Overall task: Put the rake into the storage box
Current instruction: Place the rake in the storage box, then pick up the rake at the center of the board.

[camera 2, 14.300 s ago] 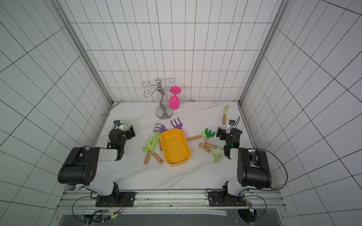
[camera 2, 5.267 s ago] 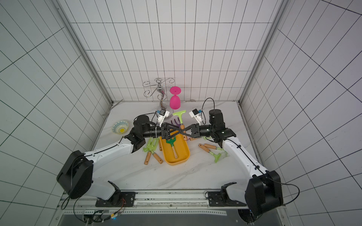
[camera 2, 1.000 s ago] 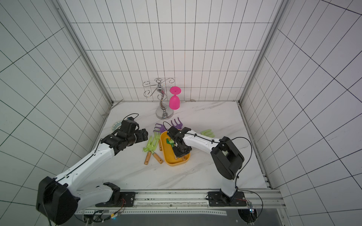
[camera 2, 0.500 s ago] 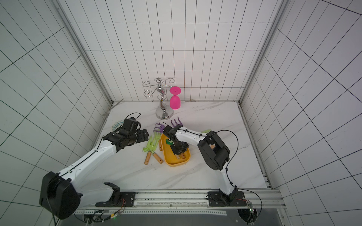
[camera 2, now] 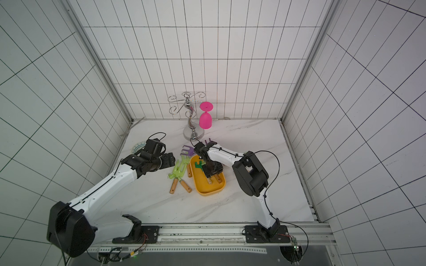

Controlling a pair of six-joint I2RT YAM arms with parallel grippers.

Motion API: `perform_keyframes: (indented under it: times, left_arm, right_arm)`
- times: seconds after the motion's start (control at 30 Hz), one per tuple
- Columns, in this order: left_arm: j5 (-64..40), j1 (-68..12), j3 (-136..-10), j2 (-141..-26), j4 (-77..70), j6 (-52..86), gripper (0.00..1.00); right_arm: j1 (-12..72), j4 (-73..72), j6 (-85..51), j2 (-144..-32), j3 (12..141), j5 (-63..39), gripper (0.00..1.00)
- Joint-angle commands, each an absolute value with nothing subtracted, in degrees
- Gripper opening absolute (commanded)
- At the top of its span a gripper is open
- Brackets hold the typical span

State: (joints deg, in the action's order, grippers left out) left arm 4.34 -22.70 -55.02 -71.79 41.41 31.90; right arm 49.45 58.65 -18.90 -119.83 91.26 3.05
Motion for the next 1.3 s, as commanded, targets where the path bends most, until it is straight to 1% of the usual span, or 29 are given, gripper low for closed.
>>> perform_keyframes:
  times: [0.0,0.2,0.27,0.37,0.47,0.63,0.73,0.87,0.93,1.03,1.13,1.27]
  left_arm:
    - [3.84,-22.42,-56.02,-72.20,40.95,31.02,0.90]
    - [0.46,-23.17,-56.86,-72.21,39.48,28.15,0.89]
    - [0.26,-24.64,-56.87,-71.66,38.76,27.19,0.89]
    - [0.05,-27.88,-57.04,-71.11,37.74,25.90,0.88]
    - [-0.25,-33.71,-56.80,-70.46,34.64,23.96,0.88]
    - [-0.91,-43.51,-60.38,-74.00,31.39,18.90,0.88]
    - [-1.52,-47.58,-64.07,-78.32,31.05,16.06,0.88]
    - [0.77,-52.81,-70.33,-86.46,29.47,12.17,0.88]
    - [3.42,-55.17,-75.33,-91.22,30.63,10.66,0.87]
    - [5.36,-56.41,-83.73,-97.34,37.75,13.27,0.86]
    - [5.22,-56.45,-84.58,-98.55,38.58,13.71,0.85]
    - [5.02,-56.20,-83.40,-96.19,39.49,14.11,0.85]
  right_arm:
    - [49.12,62.20,-19.29,-117.42,93.39,2.93,0.57]
    - [48.70,62.78,-22.34,-107.04,92.75,1.17,0.63]
    - [48.03,63.35,-23.75,-103.39,93.40,0.71,0.65]
    - [45.39,65.58,-27.52,-98.47,93.81,1.32,0.65]
    - [40.04,66.18,-31.74,-92.79,87.95,4.05,0.66]
    - [25.72,62.67,-34.09,-82.10,72.54,1.26,0.66]
    - [18.46,58.91,-33.31,-77.50,67.05,-0.83,0.66]
    - [13.20,58.21,-30.00,-76.45,65.02,-1.72,0.66]
    - [11.95,57.67,-28.46,-76.99,63.21,-2.26,0.68]
    - [10.54,56.65,-28.83,-78.08,60.74,-5.21,0.67]
    - [10.26,53.62,-32.17,-78.90,58.39,-8.15,0.67]
    - [10.21,51.65,-37.22,-81.33,58.18,-8.79,0.67]
